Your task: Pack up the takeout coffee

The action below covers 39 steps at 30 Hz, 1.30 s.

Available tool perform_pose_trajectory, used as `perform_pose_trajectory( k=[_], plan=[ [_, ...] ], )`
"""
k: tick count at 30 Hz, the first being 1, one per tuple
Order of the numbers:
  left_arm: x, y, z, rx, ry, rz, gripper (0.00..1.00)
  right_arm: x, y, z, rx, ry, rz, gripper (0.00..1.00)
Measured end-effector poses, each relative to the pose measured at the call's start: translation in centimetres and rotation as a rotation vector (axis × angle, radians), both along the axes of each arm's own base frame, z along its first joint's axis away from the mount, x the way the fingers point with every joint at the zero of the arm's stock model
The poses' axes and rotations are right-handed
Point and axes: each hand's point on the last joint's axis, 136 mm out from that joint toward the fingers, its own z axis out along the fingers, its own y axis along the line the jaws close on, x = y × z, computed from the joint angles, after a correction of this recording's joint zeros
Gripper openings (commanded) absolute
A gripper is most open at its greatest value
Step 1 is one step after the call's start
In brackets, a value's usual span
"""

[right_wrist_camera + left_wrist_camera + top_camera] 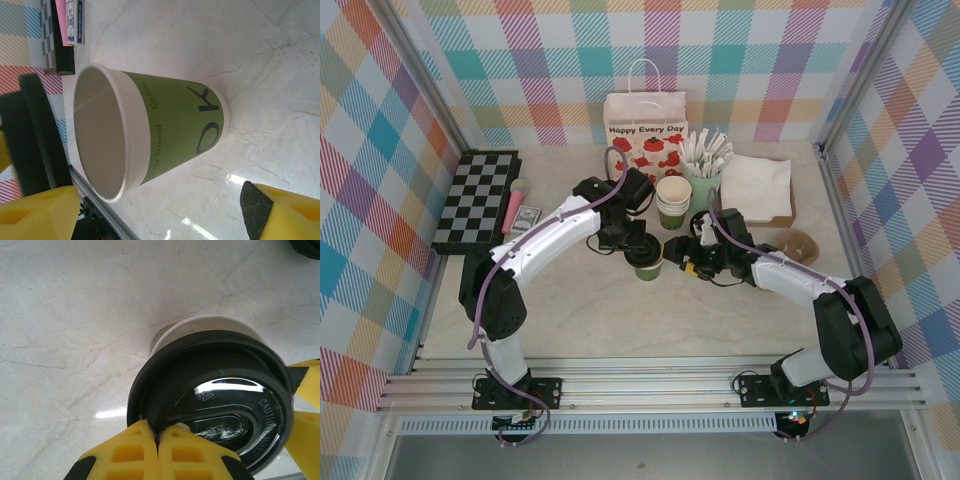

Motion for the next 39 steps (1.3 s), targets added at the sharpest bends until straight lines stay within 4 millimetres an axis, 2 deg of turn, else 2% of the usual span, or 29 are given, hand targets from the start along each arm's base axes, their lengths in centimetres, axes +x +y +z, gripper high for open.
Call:
perform_pose_trajectory(
  k=[7, 24, 32, 39],
  plan=[
    [0.2, -0.3, -0.7, 0.008, 0.014, 0.000, 0.00, 0.1, -0.1, -0.7, 0.003, 0.020, -0.019, 0.81],
    [1.0, -0.9, -1.6, 0.019, 0.022, 0.000, 0.03, 0.6, -0.7, -1.6, 0.010, 0.025, -0.077, 0.88],
    [1.3, -1.1, -1.4, 0.021, 0.016, -0.006, 0.04, 0.8, -1.0, -1.5, 0.006, 0.006, -0.094, 0.88],
    [1.2, -1.5, -1.8, 0.016, 0.027, -0.013, 0.04, 1.1, -1.6, -0.5, 0.005, -0.043, -0.132, 0.90]
  ],
)
